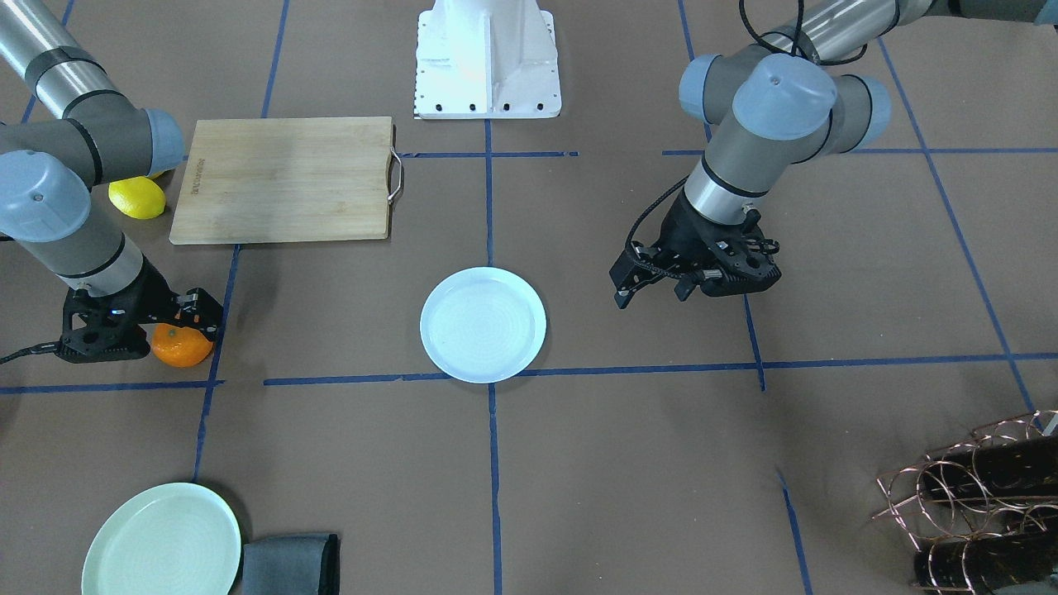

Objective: Pick orange to plate

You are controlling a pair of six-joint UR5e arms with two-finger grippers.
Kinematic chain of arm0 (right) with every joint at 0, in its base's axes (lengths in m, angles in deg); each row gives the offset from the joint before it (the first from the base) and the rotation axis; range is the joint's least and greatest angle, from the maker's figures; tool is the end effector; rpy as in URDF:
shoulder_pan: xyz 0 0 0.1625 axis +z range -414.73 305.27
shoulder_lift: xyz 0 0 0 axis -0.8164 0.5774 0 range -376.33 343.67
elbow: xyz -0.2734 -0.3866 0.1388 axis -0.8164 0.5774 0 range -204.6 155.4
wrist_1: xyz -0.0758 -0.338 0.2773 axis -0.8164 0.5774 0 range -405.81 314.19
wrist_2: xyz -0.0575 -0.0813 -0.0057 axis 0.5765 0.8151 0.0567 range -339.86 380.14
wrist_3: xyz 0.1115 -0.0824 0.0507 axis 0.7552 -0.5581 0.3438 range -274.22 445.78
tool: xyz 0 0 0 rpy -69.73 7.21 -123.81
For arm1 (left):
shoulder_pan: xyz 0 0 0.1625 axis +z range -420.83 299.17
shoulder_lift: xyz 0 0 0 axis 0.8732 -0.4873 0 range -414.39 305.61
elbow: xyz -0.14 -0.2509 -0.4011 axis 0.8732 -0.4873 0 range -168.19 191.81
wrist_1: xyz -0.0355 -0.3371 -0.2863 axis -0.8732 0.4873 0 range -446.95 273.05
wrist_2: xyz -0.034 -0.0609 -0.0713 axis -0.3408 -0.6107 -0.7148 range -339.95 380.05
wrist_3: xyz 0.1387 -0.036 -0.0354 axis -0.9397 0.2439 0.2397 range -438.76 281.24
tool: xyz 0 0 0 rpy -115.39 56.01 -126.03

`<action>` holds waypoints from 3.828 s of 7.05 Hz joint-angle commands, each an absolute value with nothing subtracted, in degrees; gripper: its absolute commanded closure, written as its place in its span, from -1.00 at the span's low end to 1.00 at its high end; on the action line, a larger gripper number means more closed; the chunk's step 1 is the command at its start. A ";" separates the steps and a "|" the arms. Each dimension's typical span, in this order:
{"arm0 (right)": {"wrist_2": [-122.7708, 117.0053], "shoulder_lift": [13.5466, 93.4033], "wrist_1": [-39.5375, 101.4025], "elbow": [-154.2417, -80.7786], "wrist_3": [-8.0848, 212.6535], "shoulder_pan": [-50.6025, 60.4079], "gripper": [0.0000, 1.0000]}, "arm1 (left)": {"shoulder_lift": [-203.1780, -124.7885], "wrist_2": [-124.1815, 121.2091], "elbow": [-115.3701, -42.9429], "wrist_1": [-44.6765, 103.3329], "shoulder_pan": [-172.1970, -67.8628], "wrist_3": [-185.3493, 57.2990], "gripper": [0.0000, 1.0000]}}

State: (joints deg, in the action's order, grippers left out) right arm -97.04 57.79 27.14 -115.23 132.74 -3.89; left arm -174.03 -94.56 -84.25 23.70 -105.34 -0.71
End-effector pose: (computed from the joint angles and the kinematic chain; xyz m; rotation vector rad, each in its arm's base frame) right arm -0.3887 -0.5816 0.5712 0.1050 -0.7282 -0.0090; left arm 0.4879 -0.5802 0.3356 0.1109 1.0415 -0.3045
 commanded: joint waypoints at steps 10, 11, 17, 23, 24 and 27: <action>-98.16 57.41 25.11 -120.01 133.59 -2.53 1.00 | -169.57 -94.39 -89.92 23.26 -107.06 -11.81 -1.00; -100.60 57.23 25.20 -122.92 135.16 -2.09 1.00 | -166.92 -94.56 -91.97 23.26 -109.68 -15.26 -1.00; -88.43 35.55 25.20 -113.84 157.41 -17.27 1.00 | -156.79 -94.91 -94.09 23.88 -116.91 -29.62 -1.00; -79.62 24.09 25.73 -97.90 156.27 -23.87 1.00 | -150.98 -98.32 -91.21 22.91 -127.34 -46.20 -1.00; -79.79 23.75 26.77 -97.90 156.27 -23.97 0.35 | -150.98 -98.52 -89.72 23.00 -129.02 -49.28 -1.00; -80.58 21.64 33.35 -99.04 156.27 -23.88 -1.00 | -150.98 -98.60 -87.77 22.91 -130.35 -51.86 -1.00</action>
